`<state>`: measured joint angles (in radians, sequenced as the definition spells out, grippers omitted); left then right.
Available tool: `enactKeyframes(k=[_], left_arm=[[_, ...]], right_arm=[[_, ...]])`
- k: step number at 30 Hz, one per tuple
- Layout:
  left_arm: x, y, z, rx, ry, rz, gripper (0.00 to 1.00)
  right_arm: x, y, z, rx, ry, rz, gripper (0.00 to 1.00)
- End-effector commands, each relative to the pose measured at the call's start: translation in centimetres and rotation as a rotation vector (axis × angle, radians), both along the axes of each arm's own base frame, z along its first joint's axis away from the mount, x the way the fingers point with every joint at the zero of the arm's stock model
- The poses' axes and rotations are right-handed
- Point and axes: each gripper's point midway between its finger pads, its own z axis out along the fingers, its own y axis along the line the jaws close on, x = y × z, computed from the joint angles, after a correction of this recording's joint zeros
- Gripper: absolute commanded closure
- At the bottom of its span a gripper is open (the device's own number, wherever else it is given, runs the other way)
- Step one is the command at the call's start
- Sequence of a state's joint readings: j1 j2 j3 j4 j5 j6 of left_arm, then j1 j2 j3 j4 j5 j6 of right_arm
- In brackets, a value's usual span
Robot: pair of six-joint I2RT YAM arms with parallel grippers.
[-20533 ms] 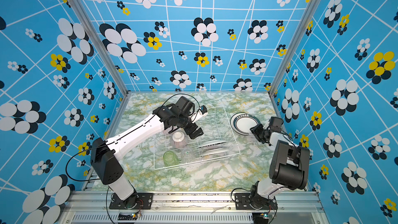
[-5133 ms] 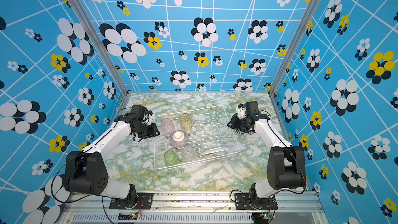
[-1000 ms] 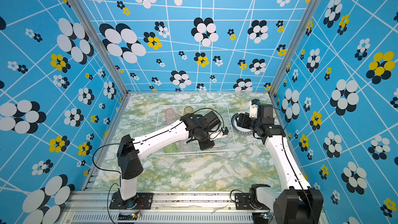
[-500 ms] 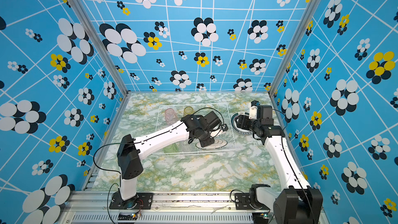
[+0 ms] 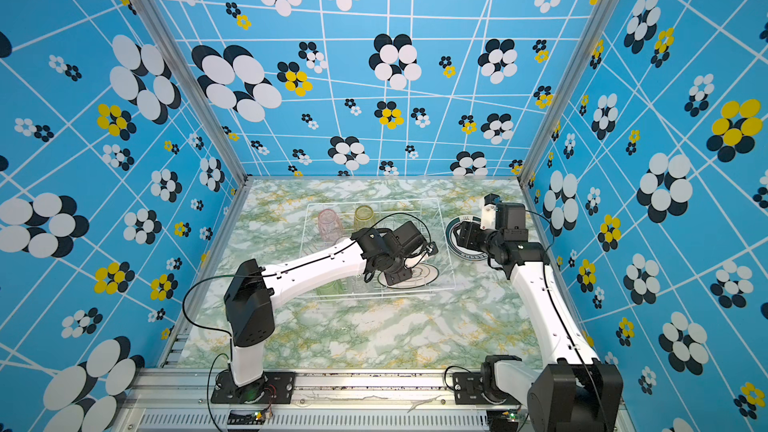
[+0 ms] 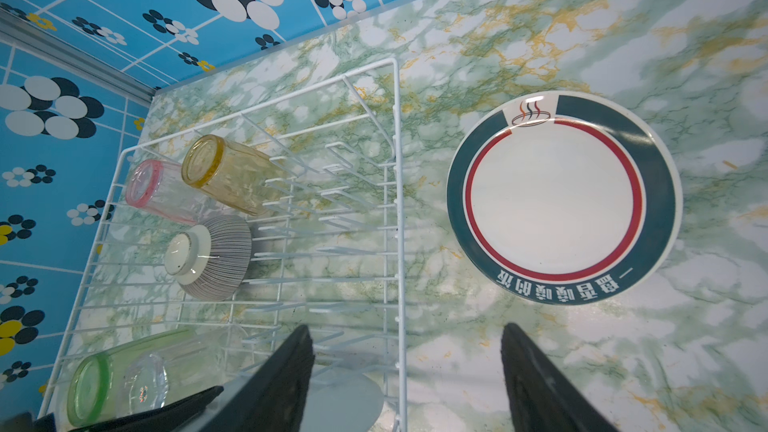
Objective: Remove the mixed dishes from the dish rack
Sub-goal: 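Lower the left gripper onto the next white plate in the rack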
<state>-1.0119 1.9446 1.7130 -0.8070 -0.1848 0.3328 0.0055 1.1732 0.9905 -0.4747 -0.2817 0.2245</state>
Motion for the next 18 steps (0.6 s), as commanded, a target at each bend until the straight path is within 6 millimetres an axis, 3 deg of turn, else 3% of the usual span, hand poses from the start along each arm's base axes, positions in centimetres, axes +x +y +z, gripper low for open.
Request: enactKeyframes(k=[1,11,16,18], left_arm=[[0.1,-0.3,1.5,-0.073,-0.002,0.049,0.97],[-0.3,-0.2,1.7,-0.093,0.018,0.033,1.00],[0.0,0.1,2.5,-0.110,-0.021,0.029,1.00],[-0.2,0.2,4.1,-0.145,-0.049,0.016,1.00]], right_arm=[[0.0,-0.4,-0.1,0.005,0.000,-0.021,0.27],[0.0,-0.4,-0.1,0.011,-0.003,-0.028,0.27],[0.1,-0.3,-0.2,0.015,-0.004,-0.026,0.27],[0.1,-0.3,-0.2,0.017,-0.003,-0.029,0.27]])
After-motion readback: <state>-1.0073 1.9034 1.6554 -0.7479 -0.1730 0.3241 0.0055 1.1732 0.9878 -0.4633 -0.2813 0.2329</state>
